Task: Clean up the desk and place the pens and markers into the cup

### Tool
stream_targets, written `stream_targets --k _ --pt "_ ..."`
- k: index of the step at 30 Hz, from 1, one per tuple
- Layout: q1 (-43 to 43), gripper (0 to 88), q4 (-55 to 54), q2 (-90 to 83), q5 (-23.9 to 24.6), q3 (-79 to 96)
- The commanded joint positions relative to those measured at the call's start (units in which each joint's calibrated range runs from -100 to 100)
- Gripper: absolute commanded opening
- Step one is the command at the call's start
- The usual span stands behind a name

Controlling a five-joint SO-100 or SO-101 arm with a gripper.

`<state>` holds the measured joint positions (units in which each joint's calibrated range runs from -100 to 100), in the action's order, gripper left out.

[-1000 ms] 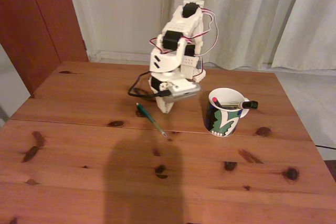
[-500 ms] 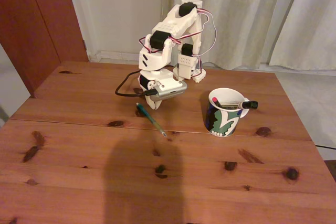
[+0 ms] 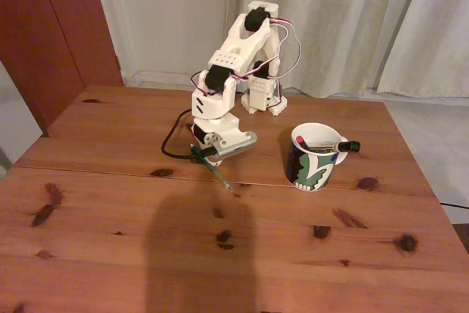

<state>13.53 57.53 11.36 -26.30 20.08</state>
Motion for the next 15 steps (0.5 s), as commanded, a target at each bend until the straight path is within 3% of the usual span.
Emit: stream_targets --k 1,15 --pt "-0.14 0.9 -1.57 -0.47 0.00 -3.31" --pt "0.02 4.2 -1.57 -0.89 0.00 -2.59"
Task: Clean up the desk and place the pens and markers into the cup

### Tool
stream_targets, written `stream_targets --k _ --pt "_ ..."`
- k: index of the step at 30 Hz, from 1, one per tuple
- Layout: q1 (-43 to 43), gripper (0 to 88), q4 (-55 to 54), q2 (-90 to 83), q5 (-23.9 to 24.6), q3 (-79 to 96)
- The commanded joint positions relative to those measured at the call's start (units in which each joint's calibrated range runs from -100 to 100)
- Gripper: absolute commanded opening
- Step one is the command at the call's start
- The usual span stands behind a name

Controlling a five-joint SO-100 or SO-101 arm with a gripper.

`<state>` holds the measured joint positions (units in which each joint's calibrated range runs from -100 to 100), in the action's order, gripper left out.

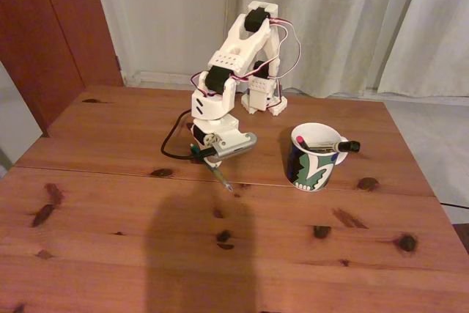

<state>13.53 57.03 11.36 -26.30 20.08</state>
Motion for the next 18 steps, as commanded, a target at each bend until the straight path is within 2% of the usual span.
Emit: stream_targets --k 1,6,18 --pt "0.02 6.4 -1.07 -0.89 0.00 -2.59" --pt "-0.06 15.4 -1.07 -0.89 0.00 -2.59" --pt "-0.30 15.5 -1.07 -0.14 -0.05 -2.50"
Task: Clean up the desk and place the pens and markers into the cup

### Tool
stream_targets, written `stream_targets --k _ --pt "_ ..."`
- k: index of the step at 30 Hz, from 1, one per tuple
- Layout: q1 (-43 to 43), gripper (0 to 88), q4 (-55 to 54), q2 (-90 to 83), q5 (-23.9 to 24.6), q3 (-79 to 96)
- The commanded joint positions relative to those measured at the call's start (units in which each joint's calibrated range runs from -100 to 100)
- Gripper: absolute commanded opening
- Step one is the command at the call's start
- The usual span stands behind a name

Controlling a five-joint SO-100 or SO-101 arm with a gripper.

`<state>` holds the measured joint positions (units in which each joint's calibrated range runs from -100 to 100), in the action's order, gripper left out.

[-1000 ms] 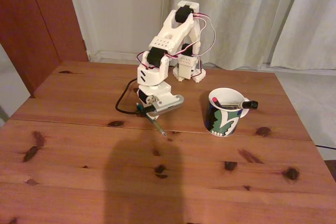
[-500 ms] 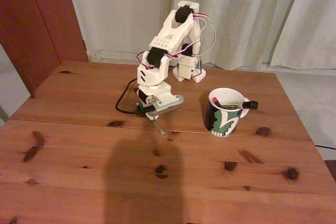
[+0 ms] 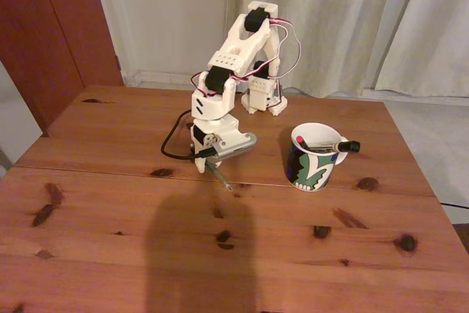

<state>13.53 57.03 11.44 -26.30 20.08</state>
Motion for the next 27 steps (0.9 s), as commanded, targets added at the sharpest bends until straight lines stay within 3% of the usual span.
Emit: stream_targets --k 1,14,21,27 --pt "-0.30 15.5 -1.07 -0.23 -0.05 -2.50" --pt "-0.38 15.2 -0.99 -1.06 -0.42 2.46" --pt "-0.06 0.2 -0.99 -0.97 -0.47 2.46" --pt "0.02 0.9 -0.99 -0.97 -0.42 2.46"
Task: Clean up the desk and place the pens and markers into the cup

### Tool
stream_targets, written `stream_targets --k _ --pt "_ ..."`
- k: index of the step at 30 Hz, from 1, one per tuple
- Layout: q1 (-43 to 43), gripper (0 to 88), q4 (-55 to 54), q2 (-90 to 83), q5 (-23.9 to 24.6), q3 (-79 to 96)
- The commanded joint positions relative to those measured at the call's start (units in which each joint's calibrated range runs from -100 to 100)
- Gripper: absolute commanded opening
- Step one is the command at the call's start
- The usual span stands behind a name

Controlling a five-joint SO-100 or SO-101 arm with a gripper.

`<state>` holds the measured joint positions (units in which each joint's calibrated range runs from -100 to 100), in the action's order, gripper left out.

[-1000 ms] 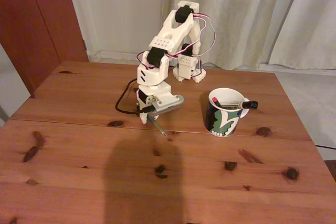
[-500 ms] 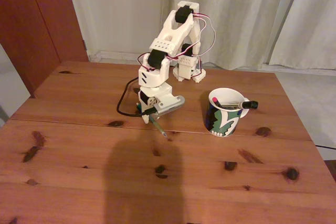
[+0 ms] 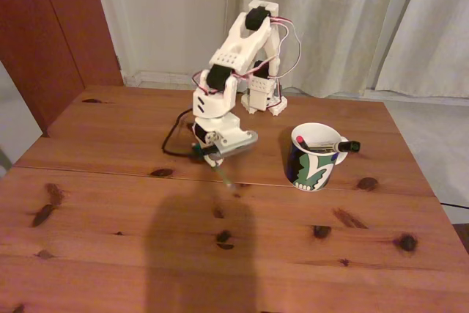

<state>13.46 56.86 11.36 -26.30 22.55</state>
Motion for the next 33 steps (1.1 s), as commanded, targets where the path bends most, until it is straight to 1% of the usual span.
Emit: stream_targets --k 1,12,14,17,23,25,30,33 --pt "0.09 0.9 -0.82 -0.97 -0.26 0.00" --pt "-0.15 0.9 -0.82 -5.77 0.00 1.35" --pt "-0.39 0.9 -0.91 -5.77 0.84 1.08" --pt "-0.47 0.9 -0.91 -5.77 1.89 -1.09" --pt "-0.71 0.9 -0.13 -5.69 1.26 -6.86" --pt "-1.19 0.9 -0.31 -5.61 -0.47 -8.21" --pt "-0.79 0.9 -0.13 -5.52 -7.07 -9.83" --pt "-0.63 0.9 -0.13 -5.52 -9.95 -9.56"
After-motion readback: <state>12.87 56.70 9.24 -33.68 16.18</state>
